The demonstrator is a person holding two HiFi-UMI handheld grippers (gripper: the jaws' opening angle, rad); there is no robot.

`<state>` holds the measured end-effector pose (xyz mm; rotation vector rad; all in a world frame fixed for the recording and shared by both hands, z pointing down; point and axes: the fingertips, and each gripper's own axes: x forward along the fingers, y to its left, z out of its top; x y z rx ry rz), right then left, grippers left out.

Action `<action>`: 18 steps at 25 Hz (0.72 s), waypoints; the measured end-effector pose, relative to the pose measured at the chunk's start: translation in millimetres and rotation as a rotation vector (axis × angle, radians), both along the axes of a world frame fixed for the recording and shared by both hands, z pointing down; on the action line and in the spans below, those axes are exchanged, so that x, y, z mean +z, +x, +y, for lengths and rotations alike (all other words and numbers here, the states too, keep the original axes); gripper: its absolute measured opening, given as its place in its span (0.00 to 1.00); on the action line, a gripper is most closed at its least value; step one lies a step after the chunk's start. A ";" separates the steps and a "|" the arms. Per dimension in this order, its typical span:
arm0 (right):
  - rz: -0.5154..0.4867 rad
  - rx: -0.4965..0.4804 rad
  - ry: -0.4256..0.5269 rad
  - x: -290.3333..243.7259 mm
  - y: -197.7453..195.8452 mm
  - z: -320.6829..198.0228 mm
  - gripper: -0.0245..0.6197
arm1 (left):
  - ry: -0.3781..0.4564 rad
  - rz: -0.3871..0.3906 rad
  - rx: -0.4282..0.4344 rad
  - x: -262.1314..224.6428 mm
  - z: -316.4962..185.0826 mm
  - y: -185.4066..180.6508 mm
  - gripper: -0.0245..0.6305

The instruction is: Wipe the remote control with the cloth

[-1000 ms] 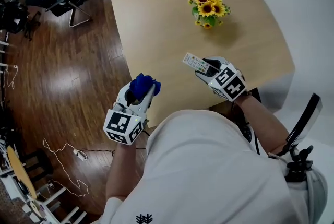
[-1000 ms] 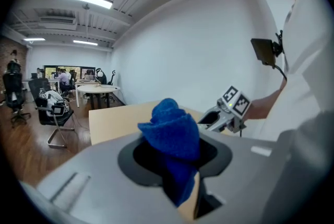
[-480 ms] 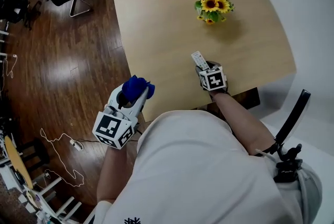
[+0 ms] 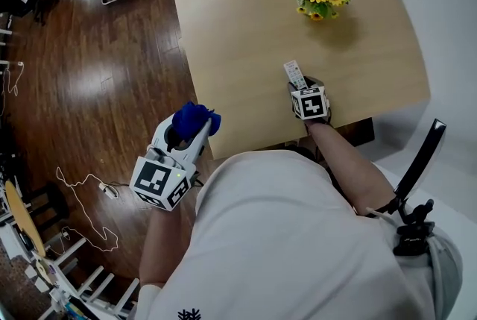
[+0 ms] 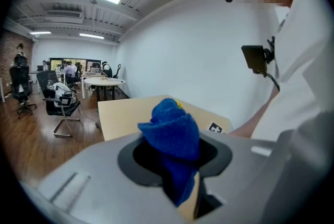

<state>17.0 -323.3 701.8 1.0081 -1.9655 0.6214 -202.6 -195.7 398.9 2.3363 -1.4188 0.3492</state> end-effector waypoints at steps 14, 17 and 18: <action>0.059 -0.011 0.049 -69.4 29.1 30.7 0.53 | 0.019 0.112 0.086 15.2 19.5 -22.1 0.26; 0.058 -0.003 0.065 -89.6 38.5 65.4 0.53 | -0.013 0.151 0.155 31.8 39.4 -13.5 0.26; 0.051 -0.001 0.072 -98.0 40.0 84.8 0.53 | -0.020 0.160 0.181 35.5 51.4 -9.5 0.26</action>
